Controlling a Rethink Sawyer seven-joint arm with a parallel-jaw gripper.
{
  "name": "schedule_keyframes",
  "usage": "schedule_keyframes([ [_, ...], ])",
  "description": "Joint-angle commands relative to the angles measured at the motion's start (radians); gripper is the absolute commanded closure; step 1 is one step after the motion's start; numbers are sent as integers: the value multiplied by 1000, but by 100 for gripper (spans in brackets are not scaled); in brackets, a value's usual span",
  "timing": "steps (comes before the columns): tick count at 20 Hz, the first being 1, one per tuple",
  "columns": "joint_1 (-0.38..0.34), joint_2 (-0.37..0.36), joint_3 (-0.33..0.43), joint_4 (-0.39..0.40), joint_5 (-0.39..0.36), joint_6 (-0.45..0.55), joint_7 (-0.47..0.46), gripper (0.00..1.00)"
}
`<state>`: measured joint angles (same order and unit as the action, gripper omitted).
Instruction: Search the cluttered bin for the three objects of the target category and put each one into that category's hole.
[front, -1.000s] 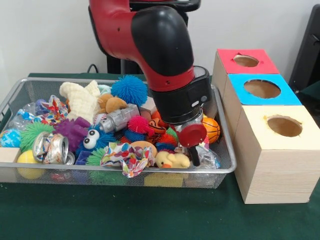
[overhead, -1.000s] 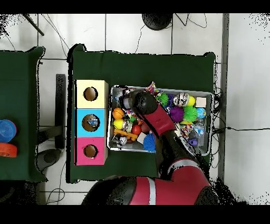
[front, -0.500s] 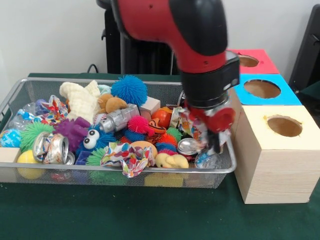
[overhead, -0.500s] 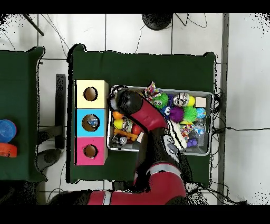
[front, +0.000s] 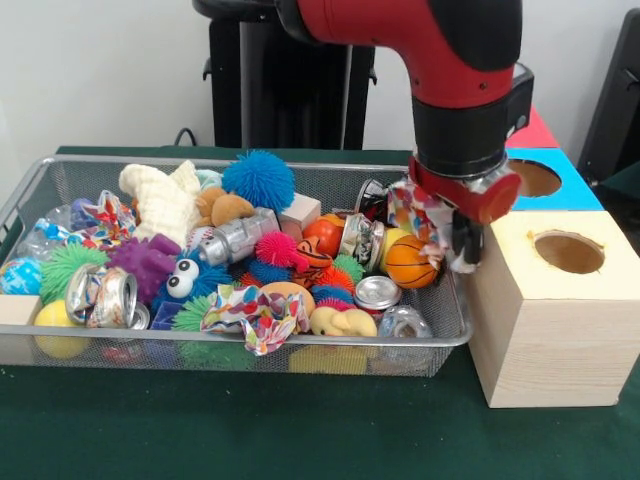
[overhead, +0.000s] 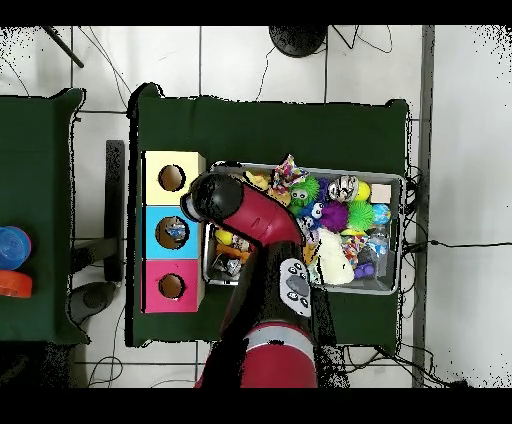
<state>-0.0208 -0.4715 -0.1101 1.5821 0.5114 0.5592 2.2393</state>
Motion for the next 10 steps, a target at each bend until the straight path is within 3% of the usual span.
schedule_keyframes([
  [1,-3,-14,-88,-35,-80,94,145,100],
  [5,2,1,-110,-60,-107,59,129,100],
  [10,72,24,-257,-132,-206,44,125,100],
])
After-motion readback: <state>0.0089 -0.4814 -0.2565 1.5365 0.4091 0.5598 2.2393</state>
